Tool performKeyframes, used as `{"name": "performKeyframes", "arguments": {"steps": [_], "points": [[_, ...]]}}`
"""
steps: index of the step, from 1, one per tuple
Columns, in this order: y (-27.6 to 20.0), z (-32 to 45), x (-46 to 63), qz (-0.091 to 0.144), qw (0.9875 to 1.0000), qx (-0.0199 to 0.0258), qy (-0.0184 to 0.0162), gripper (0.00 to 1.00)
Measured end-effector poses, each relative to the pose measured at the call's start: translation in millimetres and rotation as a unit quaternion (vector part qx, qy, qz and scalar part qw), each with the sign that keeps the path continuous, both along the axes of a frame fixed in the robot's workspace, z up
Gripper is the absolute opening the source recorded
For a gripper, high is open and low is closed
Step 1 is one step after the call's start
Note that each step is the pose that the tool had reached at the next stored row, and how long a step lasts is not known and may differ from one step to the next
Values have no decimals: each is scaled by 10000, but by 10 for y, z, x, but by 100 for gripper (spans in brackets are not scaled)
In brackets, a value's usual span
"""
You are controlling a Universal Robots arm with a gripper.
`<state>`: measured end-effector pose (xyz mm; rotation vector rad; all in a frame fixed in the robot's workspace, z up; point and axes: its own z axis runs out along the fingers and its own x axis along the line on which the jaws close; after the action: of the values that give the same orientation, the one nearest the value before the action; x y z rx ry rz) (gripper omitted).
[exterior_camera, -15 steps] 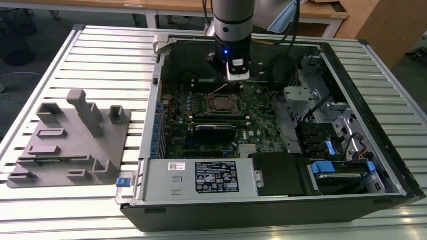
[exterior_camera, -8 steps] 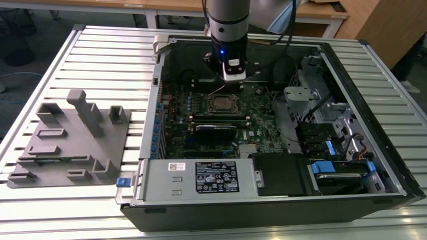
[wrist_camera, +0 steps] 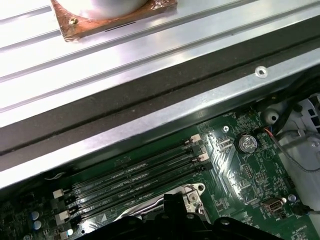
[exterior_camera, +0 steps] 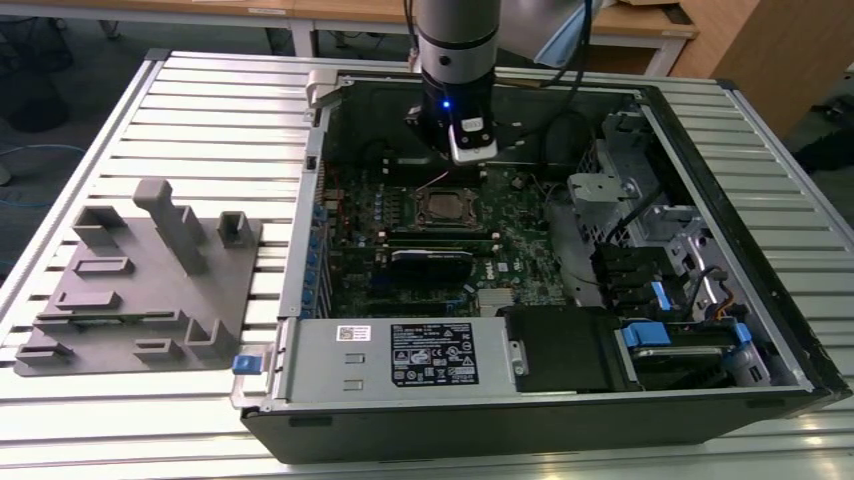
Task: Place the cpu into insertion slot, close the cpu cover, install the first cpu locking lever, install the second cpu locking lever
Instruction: 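Install the first cpu locking lever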
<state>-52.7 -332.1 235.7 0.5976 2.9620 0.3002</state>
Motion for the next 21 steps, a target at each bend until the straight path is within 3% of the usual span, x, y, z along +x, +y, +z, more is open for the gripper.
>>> {"name": "performKeyframes", "arguments": {"steps": [8, 21], "points": [[6, 0, 0, 9, 10000, 0, 0, 10], [84, -39, -27, 8, 10000, 0, 0, 10]]}}
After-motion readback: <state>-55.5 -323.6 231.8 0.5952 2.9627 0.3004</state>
